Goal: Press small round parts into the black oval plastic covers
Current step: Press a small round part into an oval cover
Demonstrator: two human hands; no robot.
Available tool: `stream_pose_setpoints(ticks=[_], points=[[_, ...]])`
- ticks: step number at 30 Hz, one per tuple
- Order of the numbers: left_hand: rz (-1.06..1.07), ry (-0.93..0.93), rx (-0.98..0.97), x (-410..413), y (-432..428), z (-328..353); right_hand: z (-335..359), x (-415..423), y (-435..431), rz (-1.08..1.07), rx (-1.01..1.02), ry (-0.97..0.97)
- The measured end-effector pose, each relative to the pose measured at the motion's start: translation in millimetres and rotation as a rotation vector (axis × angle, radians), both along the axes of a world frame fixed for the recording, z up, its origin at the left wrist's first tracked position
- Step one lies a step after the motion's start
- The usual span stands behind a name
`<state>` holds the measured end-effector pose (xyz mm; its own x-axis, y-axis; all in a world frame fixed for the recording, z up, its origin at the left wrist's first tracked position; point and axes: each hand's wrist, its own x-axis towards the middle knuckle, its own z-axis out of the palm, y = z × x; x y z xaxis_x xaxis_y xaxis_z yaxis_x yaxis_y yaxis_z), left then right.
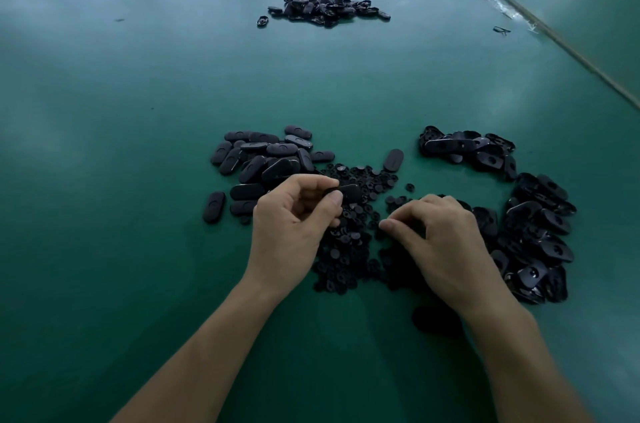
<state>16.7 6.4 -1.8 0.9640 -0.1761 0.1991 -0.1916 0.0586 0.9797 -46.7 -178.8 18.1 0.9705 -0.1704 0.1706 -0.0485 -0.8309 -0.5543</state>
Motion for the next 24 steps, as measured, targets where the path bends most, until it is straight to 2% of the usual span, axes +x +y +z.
stream_pose_setpoints(ticks=[5,13,24], points=[[-0.015,0.013,-0.007,-0.5,-1.2,1.6,2.7,0.6,5.6,-0.063,0.191,-0.206],[-0.056,0.013,0.042,-2.9,-0.7,3.7,-1.3,-1.1,8.2,-0.035,0.298,-0.212],[-0.051,0.001,0.117,-4.6,0.3,6.8,0.0,1.3,16.1,0.010,0.564,-0.309]])
